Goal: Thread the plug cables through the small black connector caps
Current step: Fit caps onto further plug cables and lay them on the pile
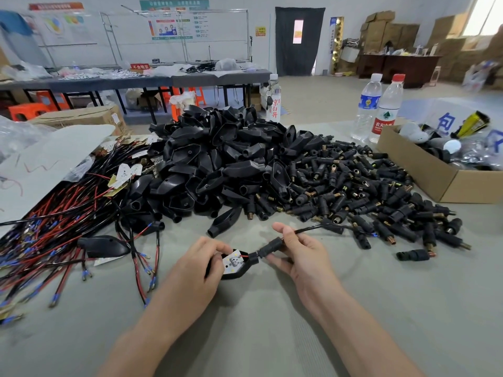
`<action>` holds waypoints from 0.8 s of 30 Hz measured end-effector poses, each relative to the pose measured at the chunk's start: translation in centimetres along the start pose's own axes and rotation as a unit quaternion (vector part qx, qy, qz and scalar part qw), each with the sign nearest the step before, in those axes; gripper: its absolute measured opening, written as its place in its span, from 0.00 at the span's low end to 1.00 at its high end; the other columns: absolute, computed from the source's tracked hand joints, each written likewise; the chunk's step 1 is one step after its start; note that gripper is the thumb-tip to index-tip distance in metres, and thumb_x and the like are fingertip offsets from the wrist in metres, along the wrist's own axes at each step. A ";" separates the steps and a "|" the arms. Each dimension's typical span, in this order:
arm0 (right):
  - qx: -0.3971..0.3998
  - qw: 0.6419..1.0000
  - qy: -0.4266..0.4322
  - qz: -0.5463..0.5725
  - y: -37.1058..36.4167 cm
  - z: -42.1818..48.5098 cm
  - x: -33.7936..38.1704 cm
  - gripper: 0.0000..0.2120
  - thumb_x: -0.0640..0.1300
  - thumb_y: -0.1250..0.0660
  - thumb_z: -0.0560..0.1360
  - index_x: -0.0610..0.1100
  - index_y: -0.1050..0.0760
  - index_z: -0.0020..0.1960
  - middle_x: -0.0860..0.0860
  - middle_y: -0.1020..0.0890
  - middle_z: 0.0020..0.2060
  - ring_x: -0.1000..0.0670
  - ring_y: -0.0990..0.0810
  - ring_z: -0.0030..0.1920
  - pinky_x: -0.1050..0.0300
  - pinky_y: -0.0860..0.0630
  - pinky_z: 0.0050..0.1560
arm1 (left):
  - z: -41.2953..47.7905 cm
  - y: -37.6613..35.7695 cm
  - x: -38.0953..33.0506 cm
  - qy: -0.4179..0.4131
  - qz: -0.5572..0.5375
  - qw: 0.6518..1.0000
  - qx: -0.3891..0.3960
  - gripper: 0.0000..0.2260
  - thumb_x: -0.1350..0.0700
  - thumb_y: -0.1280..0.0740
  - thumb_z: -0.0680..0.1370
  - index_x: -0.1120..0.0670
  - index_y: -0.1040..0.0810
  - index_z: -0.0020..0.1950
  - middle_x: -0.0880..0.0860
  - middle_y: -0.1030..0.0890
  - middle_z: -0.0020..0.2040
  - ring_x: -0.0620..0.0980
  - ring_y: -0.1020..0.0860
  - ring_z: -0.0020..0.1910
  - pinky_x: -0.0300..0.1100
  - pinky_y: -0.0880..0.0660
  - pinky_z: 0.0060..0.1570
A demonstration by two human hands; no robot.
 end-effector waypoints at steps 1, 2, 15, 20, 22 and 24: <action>-0.001 1.000 0.002 0.001 0.0 -0.1 0.1 0.11 0.44 0.38 0.83 0.43 0.17 0.52 0.43 0.23 0.45 0.46 0.15 0.44 0.56 0.16 0.46 | 0.0 0.0 0.0 -0.002 -0.003 1.000 0.002 0.12 0.60 0.40 0.82 0.42 0.24 0.52 0.34 0.25 0.45 0.39 0.25 0.39 0.28 0.32 0.39; -0.002 1.000 0.003 -0.001 0.0 -0.1 0.2 0.11 0.44 0.37 0.83 0.43 0.17 0.52 0.42 0.22 0.46 0.46 0.14 0.45 0.56 0.16 0.46 | -0.1 -0.1 -0.1 -0.005 -0.006 1.000 0.006 0.12 0.60 0.40 0.82 0.42 0.23 0.53 0.34 0.25 0.43 0.39 0.26 0.37 0.28 0.32 0.38; 0.013 1.000 0.002 -0.009 -0.8 -1.1 0.3 0.12 0.47 0.37 0.82 0.44 0.16 0.50 0.35 0.17 0.52 0.41 0.17 0.58 0.63 0.20 0.42 | -0.1 -1.7 -2.3 -0.074 0.022 0.997 0.005 0.12 0.49 0.32 0.78 0.43 0.25 0.61 0.37 0.24 0.55 0.38 0.26 0.56 0.33 0.31 0.55; 0.049 0.998 -0.009 0.023 -1.7 -0.9 -0.1 0.11 0.45 0.36 0.81 0.41 0.17 0.52 0.43 0.14 0.46 0.46 0.14 0.52 0.57 0.17 0.51 | 0.2 -0.8 -1.4 -0.036 -0.015 0.998 -0.042 0.07 0.51 0.32 0.77 0.40 0.24 0.53 0.37 0.22 0.50 0.39 0.24 0.54 0.28 0.32 0.50; 0.065 0.997 -0.010 0.043 -2.2 -0.9 -0.1 0.08 0.42 0.35 0.80 0.41 0.18 0.52 0.49 0.14 0.40 0.51 0.14 0.46 0.58 0.17 0.50 | 0.2 -0.6 -1.2 -0.027 -0.030 0.998 -0.051 0.07 0.50 0.32 0.77 0.40 0.24 0.53 0.37 0.22 0.50 0.40 0.24 0.53 0.28 0.33 0.50; 0.080 0.994 -0.012 0.074 -2.5 -0.9 -0.1 0.06 0.38 0.33 0.78 0.41 0.17 0.50 0.49 0.16 0.40 0.52 0.14 0.45 0.63 0.19 0.46 | 0.2 -0.5 -1.1 -0.027 -0.036 0.998 -0.054 0.07 0.50 0.31 0.77 0.40 0.24 0.53 0.37 0.21 0.50 0.40 0.23 0.53 0.29 0.32 0.49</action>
Point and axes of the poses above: each hand's wrist, its own z-axis towards the middle knuckle, its own y-axis out of the back of the hand, x = y × z, the point moved 10 cm from there along z, towards the middle knuckle
